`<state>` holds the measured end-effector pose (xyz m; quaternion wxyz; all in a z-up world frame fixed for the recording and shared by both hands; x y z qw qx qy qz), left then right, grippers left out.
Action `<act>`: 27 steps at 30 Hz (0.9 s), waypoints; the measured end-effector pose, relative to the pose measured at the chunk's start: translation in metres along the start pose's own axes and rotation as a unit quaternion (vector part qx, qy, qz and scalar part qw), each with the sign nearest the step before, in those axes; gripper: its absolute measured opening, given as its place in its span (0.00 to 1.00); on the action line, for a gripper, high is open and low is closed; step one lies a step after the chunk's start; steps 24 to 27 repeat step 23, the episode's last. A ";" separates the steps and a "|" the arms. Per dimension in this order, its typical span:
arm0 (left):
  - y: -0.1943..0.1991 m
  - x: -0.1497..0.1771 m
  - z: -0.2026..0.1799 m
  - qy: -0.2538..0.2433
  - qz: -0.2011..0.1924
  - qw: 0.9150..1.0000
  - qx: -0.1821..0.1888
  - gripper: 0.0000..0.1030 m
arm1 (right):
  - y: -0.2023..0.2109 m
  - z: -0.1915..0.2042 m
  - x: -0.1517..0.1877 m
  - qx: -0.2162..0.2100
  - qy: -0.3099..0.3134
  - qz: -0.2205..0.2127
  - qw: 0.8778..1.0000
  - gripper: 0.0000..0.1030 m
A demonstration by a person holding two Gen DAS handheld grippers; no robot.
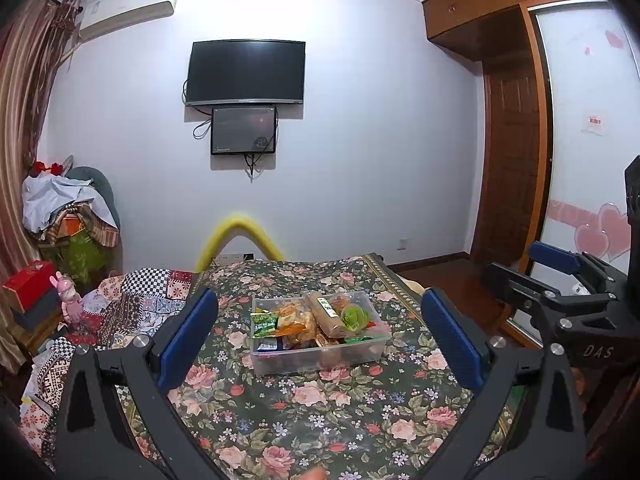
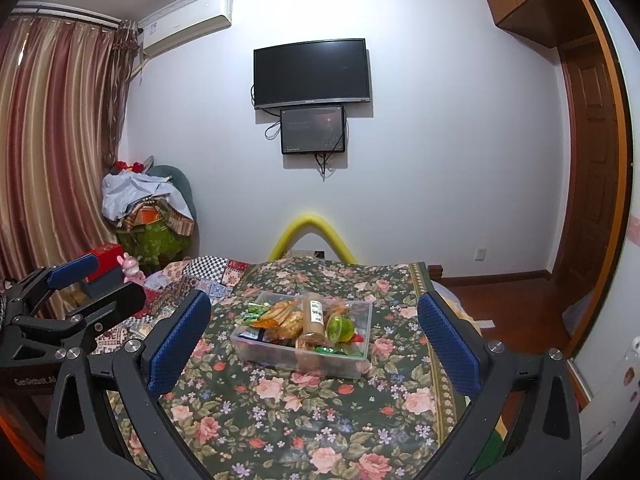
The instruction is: Organize snacks
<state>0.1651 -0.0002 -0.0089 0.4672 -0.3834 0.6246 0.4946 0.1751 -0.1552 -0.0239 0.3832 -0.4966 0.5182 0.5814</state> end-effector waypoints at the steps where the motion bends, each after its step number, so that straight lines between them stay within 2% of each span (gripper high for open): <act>1: 0.000 0.000 0.000 -0.002 0.001 1.000 -0.001 1.00 | 0.000 0.000 0.000 0.000 -0.001 0.000 1.000 1.00; 27: 0.003 -0.001 0.002 0.010 -0.005 1.000 0.002 1.00 | 0.002 -0.001 -0.002 0.007 0.000 -0.007 1.000 1.00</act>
Point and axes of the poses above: each gripper's, at about its wrist camera, not at the fingertips, and y roughly against the way its jaws point, z to its left, x to its underside, the point moved 8 cm from there along -y, roughly the way its jaws point, and after that the axes turned 11 degrees about x, right-handed, at the moved point
